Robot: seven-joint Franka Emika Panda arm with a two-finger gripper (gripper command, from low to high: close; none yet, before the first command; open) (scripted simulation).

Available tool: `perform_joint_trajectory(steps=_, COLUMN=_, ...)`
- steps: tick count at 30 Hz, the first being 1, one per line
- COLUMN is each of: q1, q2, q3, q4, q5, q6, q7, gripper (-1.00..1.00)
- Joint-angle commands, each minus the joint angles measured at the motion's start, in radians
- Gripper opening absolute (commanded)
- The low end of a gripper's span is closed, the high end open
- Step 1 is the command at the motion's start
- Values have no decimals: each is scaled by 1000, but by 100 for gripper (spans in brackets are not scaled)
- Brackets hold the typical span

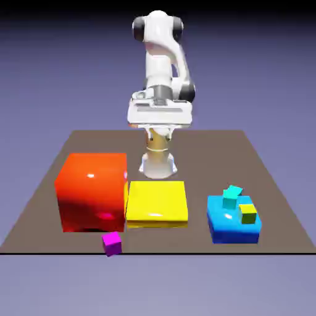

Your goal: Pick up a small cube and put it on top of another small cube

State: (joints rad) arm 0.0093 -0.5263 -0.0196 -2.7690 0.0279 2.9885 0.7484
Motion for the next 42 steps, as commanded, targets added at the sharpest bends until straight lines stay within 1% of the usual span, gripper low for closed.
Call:
perform_joint_trajectory(steps=1, q1=-2, q2=36, q3=-16, q4=34, q5=23, q6=-40, q7=6, gripper=0)
perform_joint_trajectory(steps=42, q1=-93, q2=1522, q3=-684, q4=1426, q5=973, q6=-1688, q7=259, gripper=0)
